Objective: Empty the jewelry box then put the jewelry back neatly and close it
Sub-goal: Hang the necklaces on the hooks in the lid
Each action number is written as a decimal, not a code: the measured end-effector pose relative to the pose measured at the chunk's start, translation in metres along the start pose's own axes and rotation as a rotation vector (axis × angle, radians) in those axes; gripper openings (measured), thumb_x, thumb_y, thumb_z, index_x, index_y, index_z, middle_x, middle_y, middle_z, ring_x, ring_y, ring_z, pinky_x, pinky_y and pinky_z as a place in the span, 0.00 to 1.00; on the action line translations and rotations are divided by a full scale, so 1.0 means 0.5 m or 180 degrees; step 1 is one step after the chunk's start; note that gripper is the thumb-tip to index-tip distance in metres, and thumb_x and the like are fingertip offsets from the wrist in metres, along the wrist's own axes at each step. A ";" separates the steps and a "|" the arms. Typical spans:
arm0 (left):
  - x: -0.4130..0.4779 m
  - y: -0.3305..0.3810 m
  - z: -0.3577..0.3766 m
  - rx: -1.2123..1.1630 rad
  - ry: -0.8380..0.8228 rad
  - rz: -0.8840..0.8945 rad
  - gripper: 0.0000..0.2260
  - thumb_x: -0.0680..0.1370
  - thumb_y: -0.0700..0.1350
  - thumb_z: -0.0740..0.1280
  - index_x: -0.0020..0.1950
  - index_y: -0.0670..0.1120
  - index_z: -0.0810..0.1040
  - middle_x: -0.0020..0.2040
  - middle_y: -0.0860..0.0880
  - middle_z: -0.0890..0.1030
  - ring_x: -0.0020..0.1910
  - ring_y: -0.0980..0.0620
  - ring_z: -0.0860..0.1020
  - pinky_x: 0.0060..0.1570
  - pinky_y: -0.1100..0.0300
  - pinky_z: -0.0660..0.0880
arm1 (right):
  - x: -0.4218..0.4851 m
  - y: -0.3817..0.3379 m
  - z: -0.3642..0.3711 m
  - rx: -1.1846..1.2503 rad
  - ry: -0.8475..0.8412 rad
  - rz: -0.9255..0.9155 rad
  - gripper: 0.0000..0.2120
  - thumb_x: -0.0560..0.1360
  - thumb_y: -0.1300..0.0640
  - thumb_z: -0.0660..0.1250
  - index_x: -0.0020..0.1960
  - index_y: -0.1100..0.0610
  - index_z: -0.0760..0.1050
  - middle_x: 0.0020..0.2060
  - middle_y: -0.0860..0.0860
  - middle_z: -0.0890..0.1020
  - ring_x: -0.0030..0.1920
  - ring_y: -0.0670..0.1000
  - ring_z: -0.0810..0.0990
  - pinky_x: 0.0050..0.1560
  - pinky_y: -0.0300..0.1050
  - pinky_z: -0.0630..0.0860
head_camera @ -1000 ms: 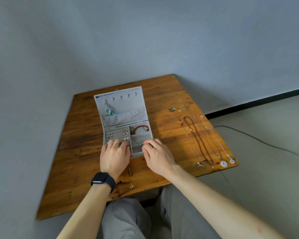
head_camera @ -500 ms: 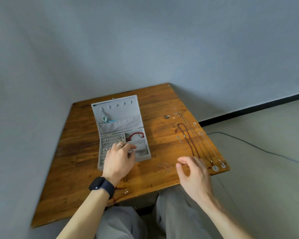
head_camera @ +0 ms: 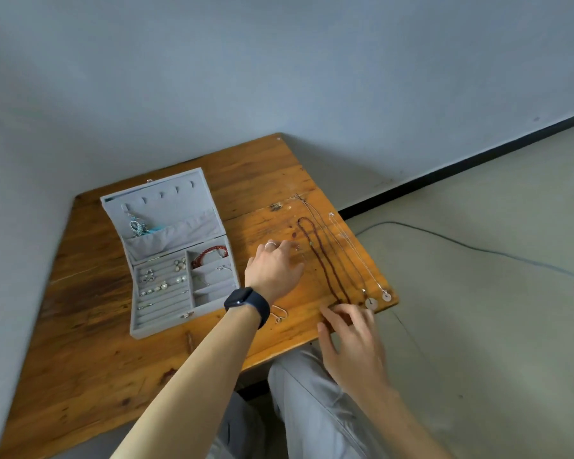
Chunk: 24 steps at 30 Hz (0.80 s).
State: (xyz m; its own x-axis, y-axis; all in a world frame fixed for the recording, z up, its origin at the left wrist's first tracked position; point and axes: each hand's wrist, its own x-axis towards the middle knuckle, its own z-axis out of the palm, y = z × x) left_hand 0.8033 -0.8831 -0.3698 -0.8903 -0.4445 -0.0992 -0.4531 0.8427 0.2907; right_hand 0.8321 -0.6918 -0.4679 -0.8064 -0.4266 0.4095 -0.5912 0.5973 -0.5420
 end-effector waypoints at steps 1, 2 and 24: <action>0.013 0.003 0.005 -0.0004 -0.0046 -0.0027 0.22 0.79 0.56 0.64 0.72 0.54 0.70 0.69 0.46 0.72 0.68 0.45 0.69 0.63 0.45 0.73 | -0.001 0.002 0.000 0.0019 0.0015 -0.0025 0.15 0.78 0.48 0.62 0.58 0.53 0.82 0.51 0.48 0.78 0.50 0.50 0.73 0.44 0.42 0.77; 0.024 0.005 0.010 -0.0068 -0.0090 -0.0072 0.22 0.79 0.56 0.64 0.72 0.54 0.70 0.69 0.46 0.72 0.68 0.44 0.69 0.63 0.44 0.73 | -0.003 0.003 -0.001 0.0045 0.0036 -0.0032 0.14 0.78 0.49 0.63 0.58 0.53 0.82 0.51 0.48 0.78 0.51 0.50 0.73 0.44 0.41 0.77; 0.093 0.009 0.037 -0.0375 0.0052 -0.0392 0.07 0.80 0.50 0.67 0.54 0.49 0.81 0.54 0.48 0.79 0.53 0.47 0.78 0.49 0.48 0.81 | 0.012 0.006 -0.004 0.0015 -0.0082 0.0156 0.12 0.78 0.45 0.63 0.55 0.48 0.81 0.50 0.45 0.78 0.50 0.47 0.73 0.41 0.37 0.76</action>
State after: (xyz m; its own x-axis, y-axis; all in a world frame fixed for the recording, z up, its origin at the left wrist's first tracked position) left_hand 0.7590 -0.8945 -0.3909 -0.8271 -0.5479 -0.1256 -0.5493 0.7406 0.3871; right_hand 0.8256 -0.6909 -0.4656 -0.8345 -0.4143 0.3633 -0.5509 0.6146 -0.5645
